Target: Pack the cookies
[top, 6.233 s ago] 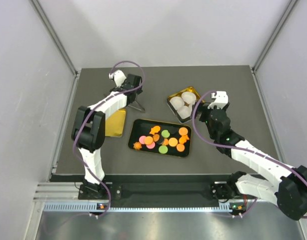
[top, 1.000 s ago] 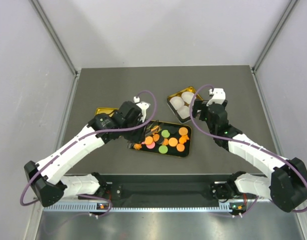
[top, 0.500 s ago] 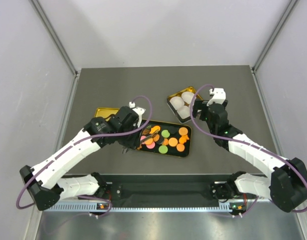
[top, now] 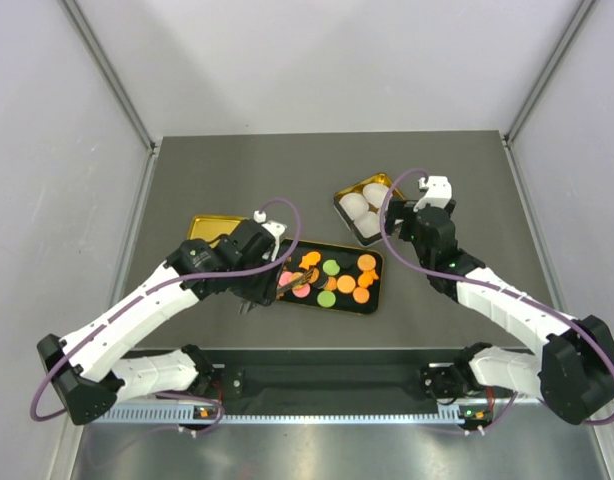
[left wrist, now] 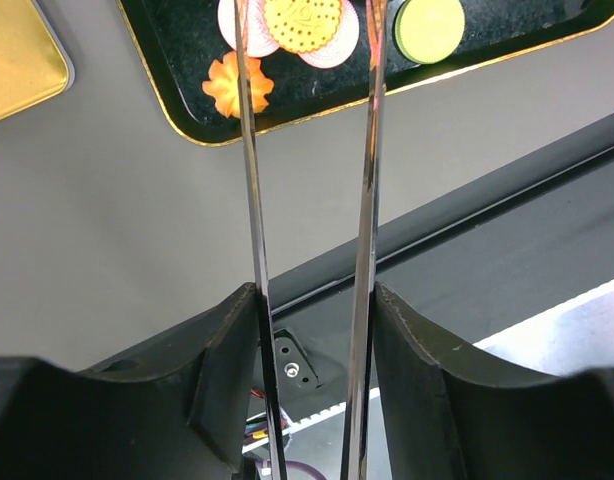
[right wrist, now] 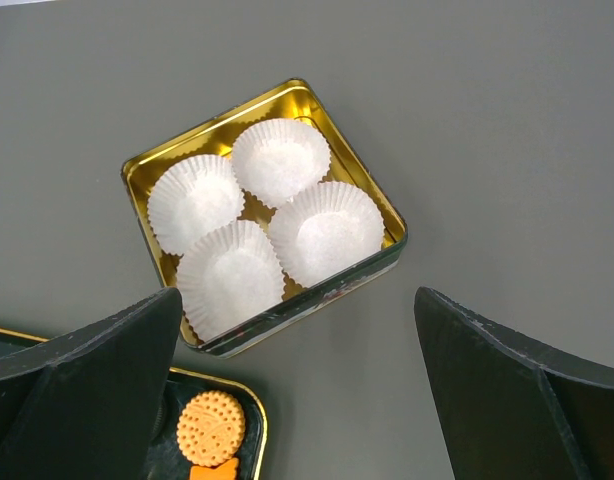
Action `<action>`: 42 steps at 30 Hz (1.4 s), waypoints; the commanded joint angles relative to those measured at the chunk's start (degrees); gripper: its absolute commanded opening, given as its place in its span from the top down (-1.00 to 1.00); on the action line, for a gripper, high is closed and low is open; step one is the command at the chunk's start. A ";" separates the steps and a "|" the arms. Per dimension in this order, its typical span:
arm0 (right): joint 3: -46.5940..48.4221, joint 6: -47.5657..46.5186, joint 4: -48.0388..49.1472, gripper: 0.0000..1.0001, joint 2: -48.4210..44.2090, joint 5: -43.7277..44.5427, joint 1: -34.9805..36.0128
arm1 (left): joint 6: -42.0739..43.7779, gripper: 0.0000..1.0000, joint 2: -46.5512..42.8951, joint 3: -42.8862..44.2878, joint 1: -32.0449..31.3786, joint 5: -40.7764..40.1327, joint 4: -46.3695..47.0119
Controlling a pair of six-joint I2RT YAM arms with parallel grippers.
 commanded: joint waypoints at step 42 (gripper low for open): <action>-0.01 -0.39 2.20 -1.00 -0.96 -0.54 -0.91 | -2.11 0.04 0.06 -5.18 -0.19 0.98 4.60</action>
